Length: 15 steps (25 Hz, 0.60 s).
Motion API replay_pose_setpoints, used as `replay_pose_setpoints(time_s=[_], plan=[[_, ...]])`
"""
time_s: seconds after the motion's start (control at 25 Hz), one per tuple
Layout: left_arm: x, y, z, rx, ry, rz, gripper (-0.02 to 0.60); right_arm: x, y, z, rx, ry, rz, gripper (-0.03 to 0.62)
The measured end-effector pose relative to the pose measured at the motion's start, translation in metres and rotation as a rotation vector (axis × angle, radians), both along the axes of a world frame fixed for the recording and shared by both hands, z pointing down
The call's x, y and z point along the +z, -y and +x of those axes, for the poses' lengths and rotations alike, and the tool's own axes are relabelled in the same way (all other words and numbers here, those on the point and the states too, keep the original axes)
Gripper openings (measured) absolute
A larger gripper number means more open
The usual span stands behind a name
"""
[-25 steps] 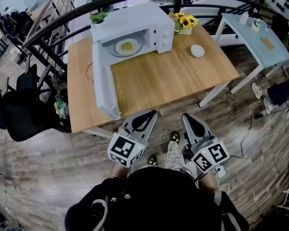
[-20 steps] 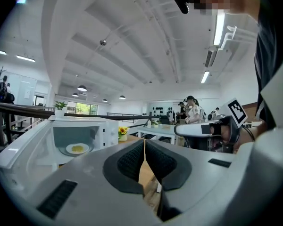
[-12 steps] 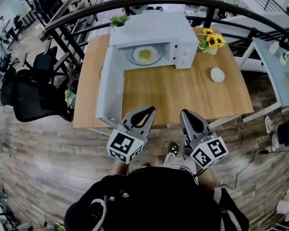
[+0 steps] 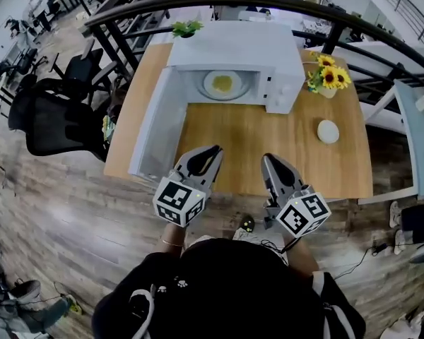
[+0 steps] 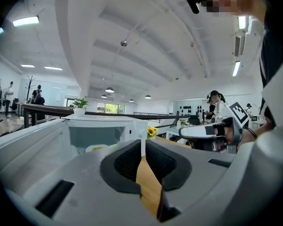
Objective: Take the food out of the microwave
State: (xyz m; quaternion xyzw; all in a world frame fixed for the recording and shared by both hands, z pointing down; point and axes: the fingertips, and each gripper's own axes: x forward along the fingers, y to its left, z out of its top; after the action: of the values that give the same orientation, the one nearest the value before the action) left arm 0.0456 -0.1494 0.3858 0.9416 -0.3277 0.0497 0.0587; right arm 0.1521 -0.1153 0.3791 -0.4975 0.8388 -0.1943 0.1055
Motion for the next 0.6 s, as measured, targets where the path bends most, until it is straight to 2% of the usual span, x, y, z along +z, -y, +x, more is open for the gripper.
replay_pose_setpoints(time_s=[0.16,0.32,0.48,0.6], plan=[[0.007,0.023,0.002,-0.08,-0.01,-0.002,0.018,0.01,0.023,0.015,-0.003,0.052,-0.037,0.009],[0.021,0.05,0.003,-0.151,-0.055,-0.043,0.018,0.024,0.049,0.024,-0.018,0.111,-0.069,0.011],[0.032,0.074,-0.003,-0.206,-0.144,-0.123,0.018,0.035,0.075,0.021,-0.025,0.2,-0.115,0.011],[0.039,0.094,-0.008,-0.236,-0.242,-0.184,0.019,0.048,0.098,0.022,-0.013,0.297,-0.164,0.014]])
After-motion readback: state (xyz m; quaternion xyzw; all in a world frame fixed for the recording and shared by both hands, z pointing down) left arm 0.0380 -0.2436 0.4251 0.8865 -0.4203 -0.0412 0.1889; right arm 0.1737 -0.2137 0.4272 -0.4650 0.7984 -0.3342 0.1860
